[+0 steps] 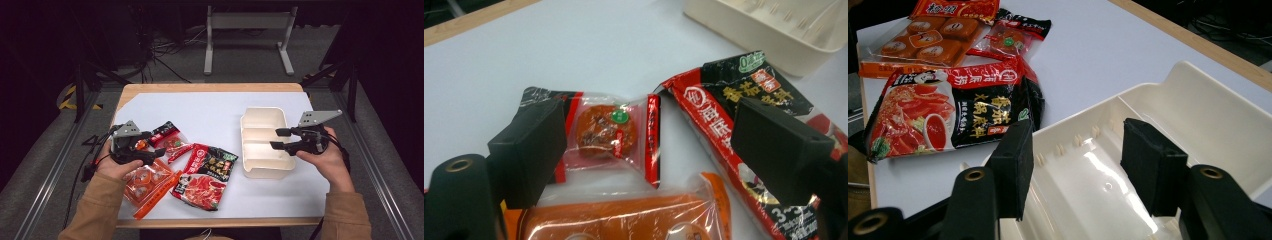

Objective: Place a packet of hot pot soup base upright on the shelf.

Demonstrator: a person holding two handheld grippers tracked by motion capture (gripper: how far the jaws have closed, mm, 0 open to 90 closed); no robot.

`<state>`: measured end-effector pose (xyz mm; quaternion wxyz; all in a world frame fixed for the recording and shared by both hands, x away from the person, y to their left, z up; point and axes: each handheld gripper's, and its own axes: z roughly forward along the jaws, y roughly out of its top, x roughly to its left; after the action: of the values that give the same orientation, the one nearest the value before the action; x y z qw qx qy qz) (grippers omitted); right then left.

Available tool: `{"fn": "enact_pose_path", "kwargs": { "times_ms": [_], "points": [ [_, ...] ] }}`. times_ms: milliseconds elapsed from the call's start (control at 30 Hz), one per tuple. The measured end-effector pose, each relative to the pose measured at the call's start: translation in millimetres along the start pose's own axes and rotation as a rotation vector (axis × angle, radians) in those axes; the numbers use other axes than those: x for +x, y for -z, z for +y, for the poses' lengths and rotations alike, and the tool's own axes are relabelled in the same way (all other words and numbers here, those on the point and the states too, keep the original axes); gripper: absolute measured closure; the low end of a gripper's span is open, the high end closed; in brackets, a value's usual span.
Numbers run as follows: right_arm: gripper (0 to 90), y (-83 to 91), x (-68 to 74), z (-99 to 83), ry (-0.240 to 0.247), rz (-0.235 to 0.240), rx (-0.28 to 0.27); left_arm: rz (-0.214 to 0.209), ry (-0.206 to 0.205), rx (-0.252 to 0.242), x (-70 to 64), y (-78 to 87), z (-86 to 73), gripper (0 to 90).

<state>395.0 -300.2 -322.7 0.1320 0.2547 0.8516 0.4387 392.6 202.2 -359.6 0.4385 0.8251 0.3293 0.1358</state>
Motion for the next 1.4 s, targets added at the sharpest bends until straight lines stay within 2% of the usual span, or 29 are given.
{"fn": "enact_pose_path", "kwargs": {
  "times_ms": [167,400,633,867,1400],
  "points": [
    [48.2,3.3,-1.3,-1.0,-0.007,-0.015,-0.014,-0.006,-0.016,-0.021,-8.2,-7.0,11.2,16.5],
    [47.7,2.8,-1.2,-2.0,-0.009,-0.024,-0.017,-0.012,0.017,-0.049,-11.9,-17.2,20.3,17.2],
    [47.1,3.5,-1.1,-2.8,-0.014,-0.035,-0.022,-0.013,0.001,-0.056,-15.3,-23.8,25.9,18.6],
    [46.6,2.1,-1.1,-3.2,-0.017,-0.039,-0.023,-0.021,0.011,-0.038,-18.6,-35.6,29.9,16.9],
    [46.2,-3.1,1.0,-2.5,-0.012,-0.032,-0.015,-0.042,0.017,0.020,-26.2,-70.1,23.5,26.6]
  ]
}}
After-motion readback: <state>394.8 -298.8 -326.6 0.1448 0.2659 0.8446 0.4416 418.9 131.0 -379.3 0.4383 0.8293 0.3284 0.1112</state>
